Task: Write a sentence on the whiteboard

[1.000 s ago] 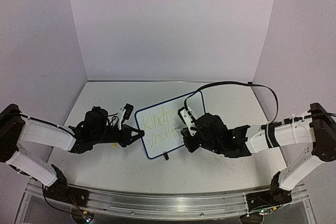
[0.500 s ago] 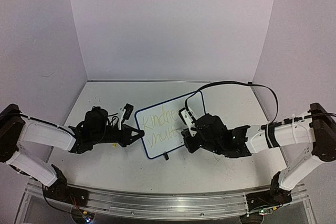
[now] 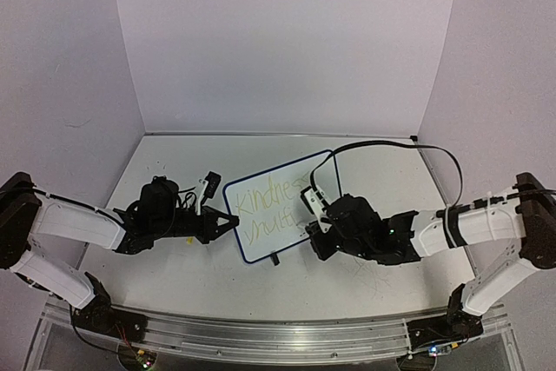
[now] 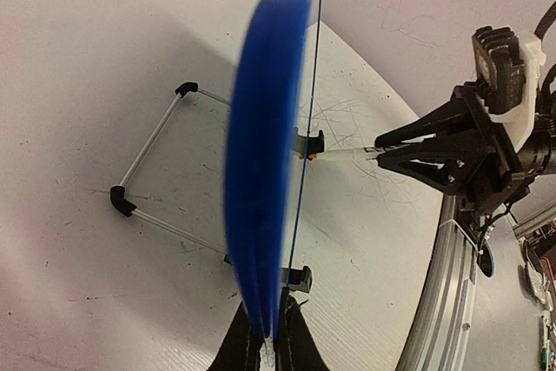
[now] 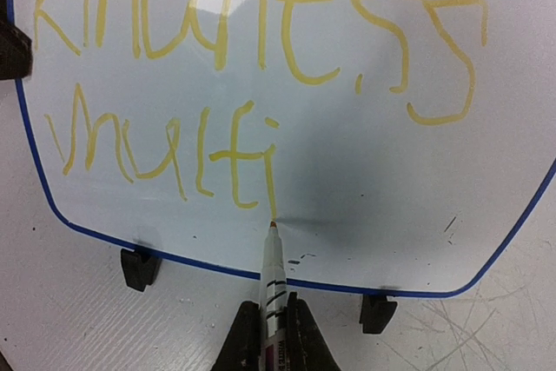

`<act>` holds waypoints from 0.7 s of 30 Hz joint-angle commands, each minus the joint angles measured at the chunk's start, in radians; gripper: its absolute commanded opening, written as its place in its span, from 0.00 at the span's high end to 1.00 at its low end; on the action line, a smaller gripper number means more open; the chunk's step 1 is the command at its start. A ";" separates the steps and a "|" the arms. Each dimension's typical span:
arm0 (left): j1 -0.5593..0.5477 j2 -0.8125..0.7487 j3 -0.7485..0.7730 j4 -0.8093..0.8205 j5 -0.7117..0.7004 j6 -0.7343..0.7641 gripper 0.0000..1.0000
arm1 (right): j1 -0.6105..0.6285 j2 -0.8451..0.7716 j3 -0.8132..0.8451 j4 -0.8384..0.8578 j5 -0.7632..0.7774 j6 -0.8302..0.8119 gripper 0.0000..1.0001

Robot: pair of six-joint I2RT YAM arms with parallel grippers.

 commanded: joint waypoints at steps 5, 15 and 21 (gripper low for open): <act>0.005 -0.003 0.000 -0.073 -0.061 0.037 1.00 | -0.065 -0.238 0.046 -0.008 -0.053 -0.062 1.00; 0.005 -0.003 0.008 -0.073 -0.062 0.042 1.00 | -0.092 -0.190 0.018 0.011 -0.080 -0.109 1.00; 0.005 -0.005 0.009 -0.074 -0.065 0.043 1.00 | -0.074 -0.127 0.026 0.014 -0.099 -0.111 1.00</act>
